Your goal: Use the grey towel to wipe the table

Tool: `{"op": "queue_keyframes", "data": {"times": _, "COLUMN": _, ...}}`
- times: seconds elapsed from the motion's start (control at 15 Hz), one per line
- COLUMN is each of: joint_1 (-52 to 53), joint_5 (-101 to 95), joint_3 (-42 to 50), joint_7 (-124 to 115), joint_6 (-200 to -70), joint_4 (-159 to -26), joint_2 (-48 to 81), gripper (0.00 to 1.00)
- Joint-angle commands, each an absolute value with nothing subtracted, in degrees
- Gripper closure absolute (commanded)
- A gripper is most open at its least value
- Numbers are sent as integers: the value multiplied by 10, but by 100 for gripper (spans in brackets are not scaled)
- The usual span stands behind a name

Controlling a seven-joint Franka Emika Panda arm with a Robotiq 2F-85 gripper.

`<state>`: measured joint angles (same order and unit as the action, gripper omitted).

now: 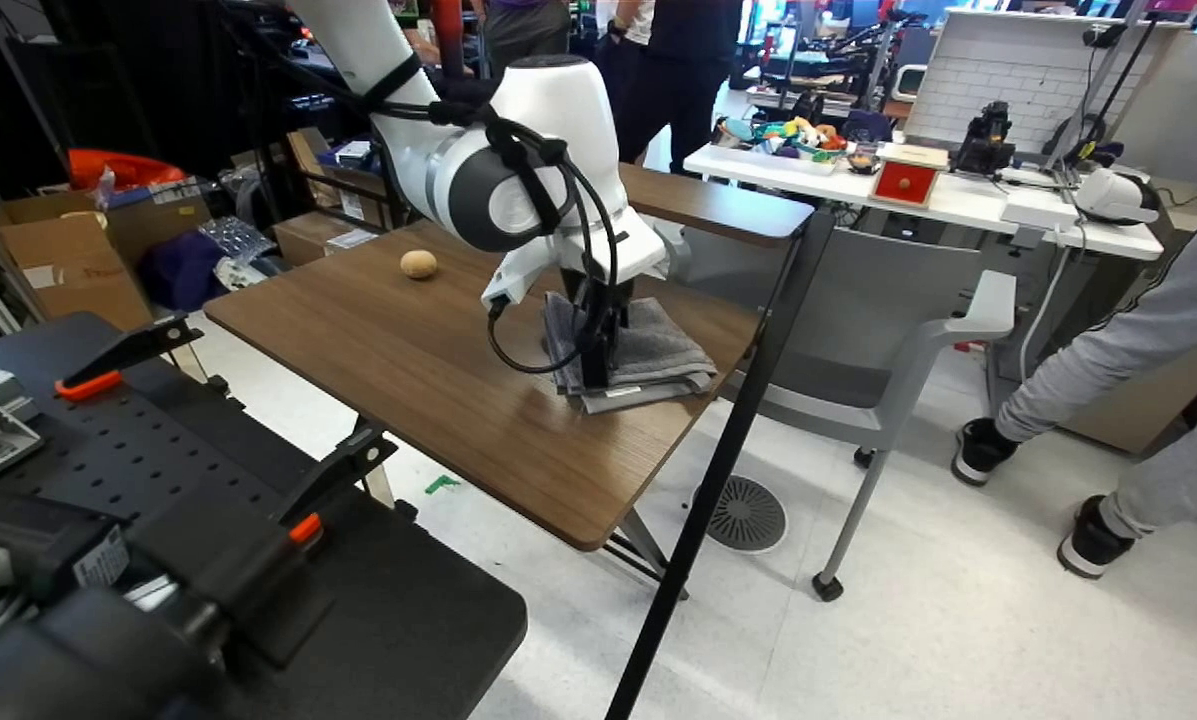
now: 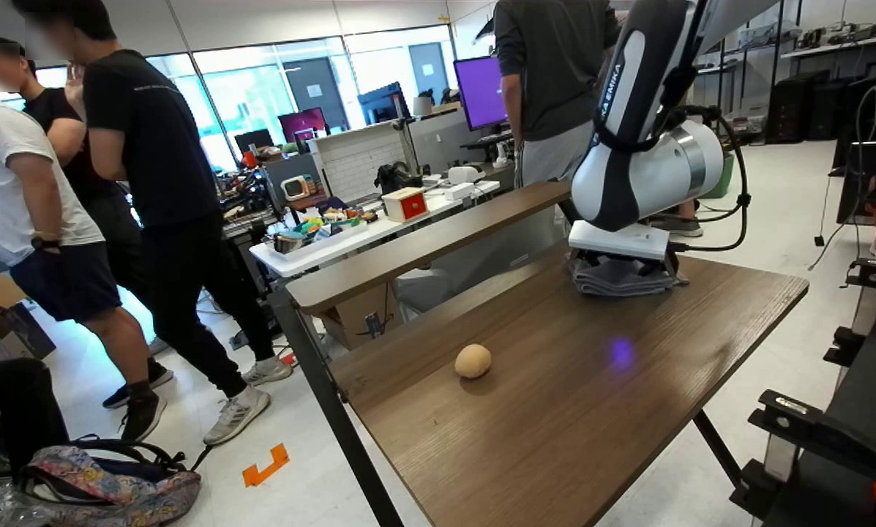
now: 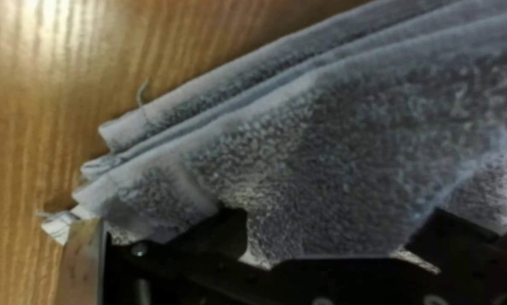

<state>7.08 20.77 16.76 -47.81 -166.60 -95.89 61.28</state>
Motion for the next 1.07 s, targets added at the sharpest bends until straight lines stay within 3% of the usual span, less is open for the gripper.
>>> {"op": "queue_keyframes", "data": {"times": 0.0, "joint_1": 87, "joint_5": 159, "joint_3": 155, "joint_7": -434, "joint_6": -1668, "joint_4": -1073, "joint_2": 557, "gripper": 0}}
{"op": "queue_keyframes", "data": {"times": 0.4, "joint_1": 117, "joint_5": 125, "joint_3": 135, "joint_7": -353, "joint_6": -1664, "joint_4": -1202, "joint_2": 499, "gripper": 0}}
{"op": "queue_keyframes", "data": {"times": 1.0, "joint_1": 209, "joint_5": 98, "joint_3": 296, "joint_7": -518, "joint_6": -1593, "joint_4": -1155, "joint_2": 569, "gripper": 0}}
